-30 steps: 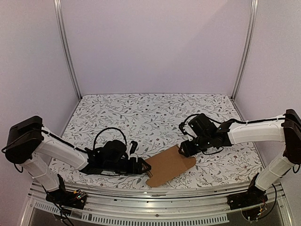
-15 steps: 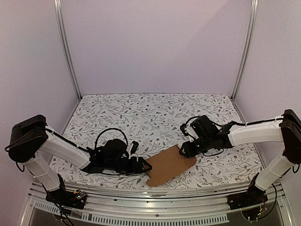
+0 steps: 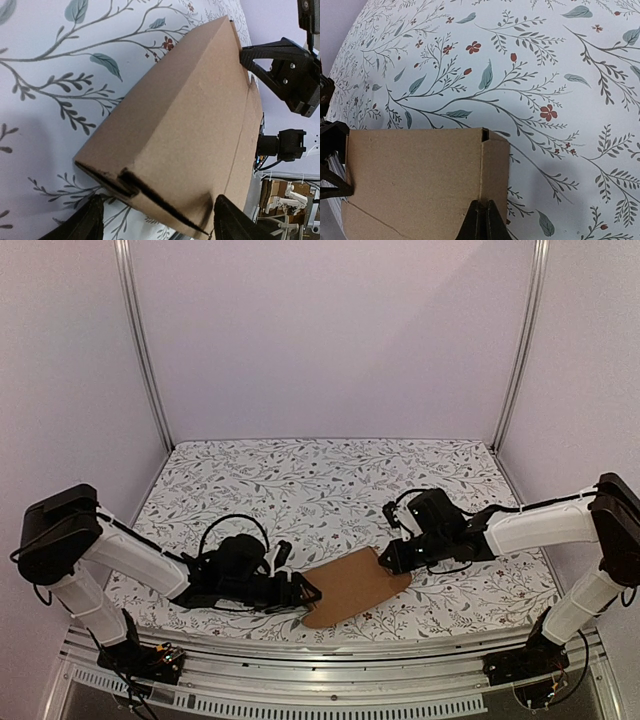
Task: Fold the paper box
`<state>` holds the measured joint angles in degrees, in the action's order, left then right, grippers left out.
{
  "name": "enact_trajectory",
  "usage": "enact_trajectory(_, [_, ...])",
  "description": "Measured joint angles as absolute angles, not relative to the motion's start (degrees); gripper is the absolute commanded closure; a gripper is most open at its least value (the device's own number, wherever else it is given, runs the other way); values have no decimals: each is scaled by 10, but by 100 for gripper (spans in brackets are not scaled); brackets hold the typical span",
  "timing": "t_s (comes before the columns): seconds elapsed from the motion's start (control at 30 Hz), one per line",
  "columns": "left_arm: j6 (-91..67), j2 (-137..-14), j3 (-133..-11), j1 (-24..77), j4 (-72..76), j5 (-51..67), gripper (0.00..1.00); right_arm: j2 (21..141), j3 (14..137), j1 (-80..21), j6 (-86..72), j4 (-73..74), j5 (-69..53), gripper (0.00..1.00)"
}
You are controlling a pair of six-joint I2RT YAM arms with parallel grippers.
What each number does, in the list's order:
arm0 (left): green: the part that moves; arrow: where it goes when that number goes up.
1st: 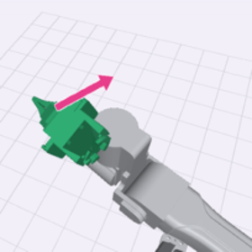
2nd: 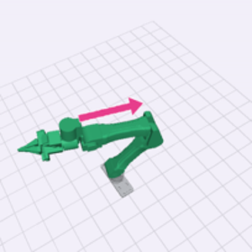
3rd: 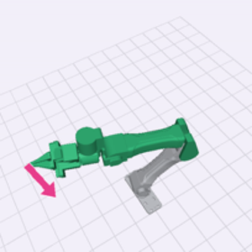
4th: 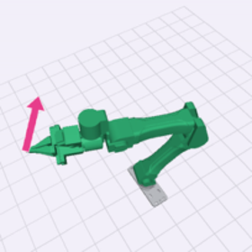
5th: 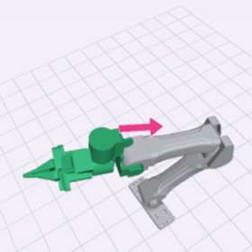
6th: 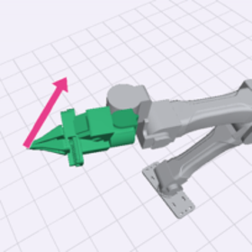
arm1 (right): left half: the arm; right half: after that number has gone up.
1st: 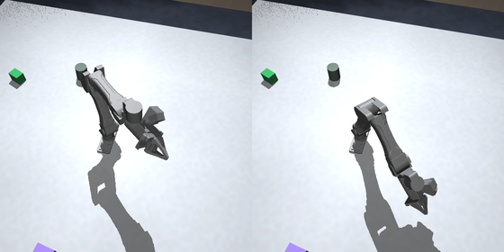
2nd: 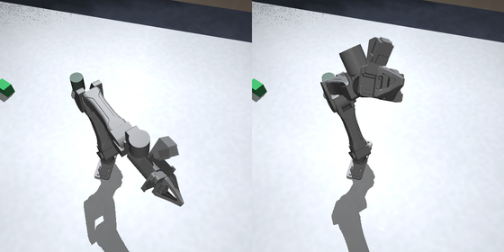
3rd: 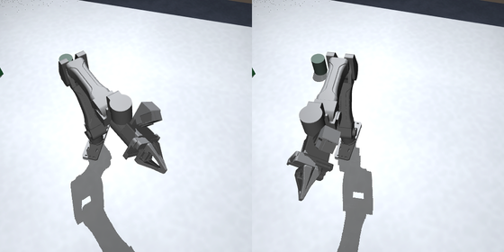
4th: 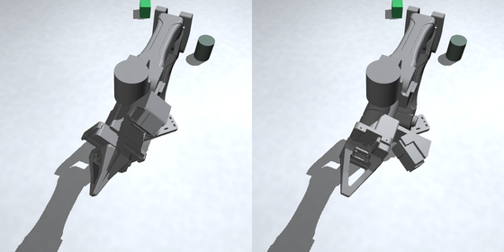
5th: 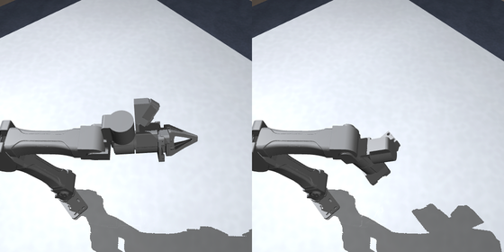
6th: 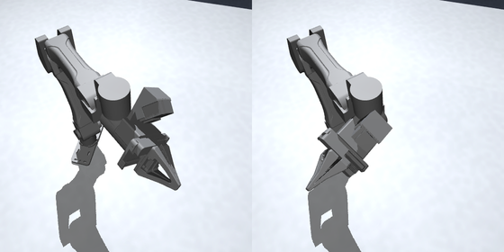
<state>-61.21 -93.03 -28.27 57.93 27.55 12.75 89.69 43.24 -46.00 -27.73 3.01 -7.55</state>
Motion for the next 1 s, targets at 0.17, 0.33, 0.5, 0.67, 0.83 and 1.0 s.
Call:
enact_trajectory(0.17, [-616,-914,-270,576,272,128,22,895,424,-455,-284,15,-82,100])
enact_trajectory(0.33, [-623,-914,-268,574,280,128,20,893,418,-453,-285,6,-83,100])
enact_trajectory(0.5, [-645,-914,-246,560,324,129,19,890,410,-453,-287,-5,-83,100])
enact_trajectory(0.67, [-674,-924,-228,548,385,135,19,888,402,-453,-293,-15,-83,100])
enact_trajectory(0.83, [-708,-966,-225,547,473,150,19,884,394,-452,-298,-26,-83,100])
enact_trajectory(1.0, [-751,-1026,-219,546,568,165,18,881,382,-449,-303,-40,-83,100])
